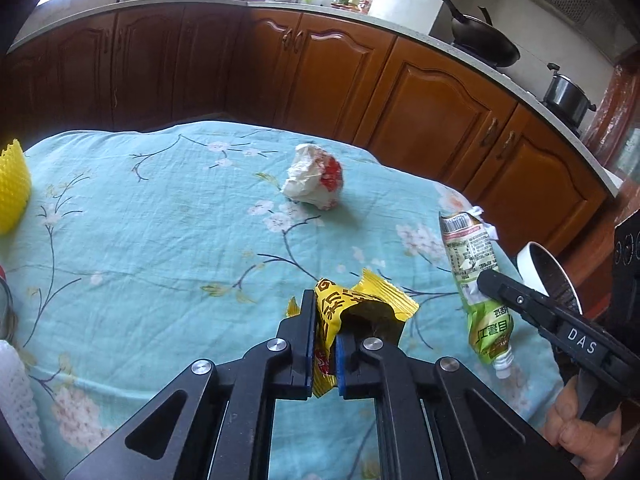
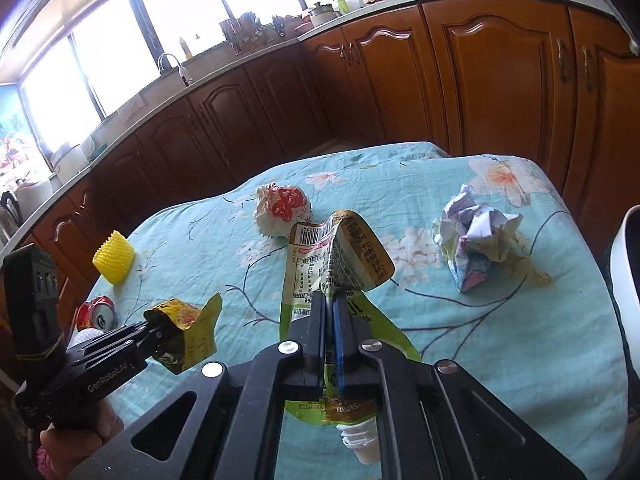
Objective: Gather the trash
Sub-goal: 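Carry the snack bag and pouch over the bin and open both tools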
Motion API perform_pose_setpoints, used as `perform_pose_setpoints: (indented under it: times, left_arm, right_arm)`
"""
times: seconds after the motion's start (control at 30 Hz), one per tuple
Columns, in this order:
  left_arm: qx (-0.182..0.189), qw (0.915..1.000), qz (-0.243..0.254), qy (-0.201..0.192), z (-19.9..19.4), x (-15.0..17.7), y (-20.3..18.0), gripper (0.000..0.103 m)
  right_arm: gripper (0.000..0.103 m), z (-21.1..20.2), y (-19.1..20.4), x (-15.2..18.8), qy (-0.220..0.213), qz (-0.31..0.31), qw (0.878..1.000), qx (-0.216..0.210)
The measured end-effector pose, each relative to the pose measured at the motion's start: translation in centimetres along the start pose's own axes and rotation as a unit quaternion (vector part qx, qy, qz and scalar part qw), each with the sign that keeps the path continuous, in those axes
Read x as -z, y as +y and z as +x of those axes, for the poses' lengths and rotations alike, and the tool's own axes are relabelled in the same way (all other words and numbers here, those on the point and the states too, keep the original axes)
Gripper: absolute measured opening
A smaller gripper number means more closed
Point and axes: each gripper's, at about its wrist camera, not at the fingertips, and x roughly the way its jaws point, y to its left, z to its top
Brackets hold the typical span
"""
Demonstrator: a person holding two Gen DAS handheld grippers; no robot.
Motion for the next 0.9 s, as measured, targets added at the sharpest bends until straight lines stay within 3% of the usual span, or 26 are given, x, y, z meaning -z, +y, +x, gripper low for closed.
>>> perform_pose_setpoints:
  times: [0.53, 0.9]
  left_arm:
    - [0.076, 0.9925, 0.091, 0.032, 0.1, 1.8, -10.5, 0.006]
    - [0.097, 0.9823, 0.151, 0.051, 1.7, 2.8, -17.6, 0.006]
  right_arm:
    - [0.003, -10.6, -7.2, 3.2, -0.056, 0.057, 0.996, 0.033]
    - [0.003, -14.0, -12.0, 4.3, -0.082, 0.099, 0.990, 0.061]
